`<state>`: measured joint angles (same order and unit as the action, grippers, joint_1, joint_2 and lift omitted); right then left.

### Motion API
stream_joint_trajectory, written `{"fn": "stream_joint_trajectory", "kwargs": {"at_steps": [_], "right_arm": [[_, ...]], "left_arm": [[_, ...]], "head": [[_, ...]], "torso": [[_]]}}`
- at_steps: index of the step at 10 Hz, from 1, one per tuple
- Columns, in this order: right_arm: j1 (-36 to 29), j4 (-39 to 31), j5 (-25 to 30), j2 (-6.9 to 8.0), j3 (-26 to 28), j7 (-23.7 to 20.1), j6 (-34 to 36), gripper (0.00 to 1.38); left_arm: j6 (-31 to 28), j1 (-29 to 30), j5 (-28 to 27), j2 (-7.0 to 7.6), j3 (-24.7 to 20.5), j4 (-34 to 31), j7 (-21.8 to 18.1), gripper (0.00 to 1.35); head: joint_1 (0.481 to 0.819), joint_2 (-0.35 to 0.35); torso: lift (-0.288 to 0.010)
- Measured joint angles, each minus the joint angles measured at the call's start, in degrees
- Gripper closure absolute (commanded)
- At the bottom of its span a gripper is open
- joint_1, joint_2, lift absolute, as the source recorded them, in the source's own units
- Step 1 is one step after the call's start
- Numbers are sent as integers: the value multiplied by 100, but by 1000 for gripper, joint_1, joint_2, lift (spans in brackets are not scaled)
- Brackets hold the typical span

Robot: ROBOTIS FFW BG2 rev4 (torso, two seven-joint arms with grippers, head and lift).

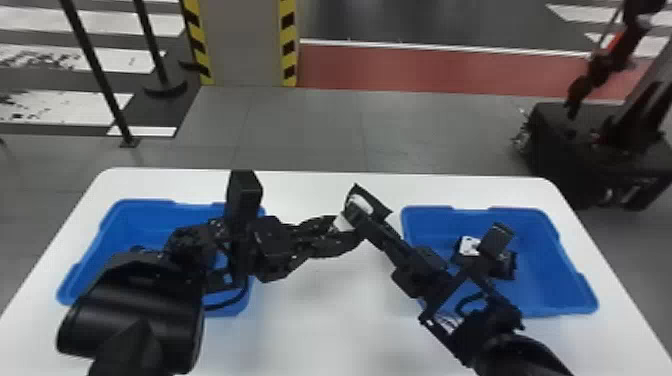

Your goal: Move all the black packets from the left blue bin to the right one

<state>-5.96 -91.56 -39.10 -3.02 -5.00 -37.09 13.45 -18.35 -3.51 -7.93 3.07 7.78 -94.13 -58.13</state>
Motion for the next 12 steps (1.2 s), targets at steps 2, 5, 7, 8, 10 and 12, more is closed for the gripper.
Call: {"fn": "stream_joint_trajectory", "kwargs": {"at_steps": [2,5,7,8,10,12], "right_arm": [[9,-17,-103,-64,32,-1,-133,1279],[32,-12,96,-149,917,39,-209,1279],[-9,189,272,-427,1471,355,-209,1277],[-23,396,257,-612,1523,491,-172,1093],[-17,712,206,-781,1536,553,276,156],[-276,491,329,-789,1537,870,103,142]], "left_arm": [[-172,63,13,-1,-53,12,38,75],[-66,455,43,-1,-601,-10,-13,165],[-8,811,63,17,-1131,-294,-94,159],[-81,1046,21,23,-1453,-600,-94,159],[-263,1437,-156,44,-2131,-1188,-94,159],[-421,1645,-376,60,-2688,-1591,-94,160]], "head": [[695,-54],[695,-100],[695,-143],[695,-140],[695,-90],[695,-29]], "torso": [[-110],[-110],[-110],[-110],[-110],[-110]]}}
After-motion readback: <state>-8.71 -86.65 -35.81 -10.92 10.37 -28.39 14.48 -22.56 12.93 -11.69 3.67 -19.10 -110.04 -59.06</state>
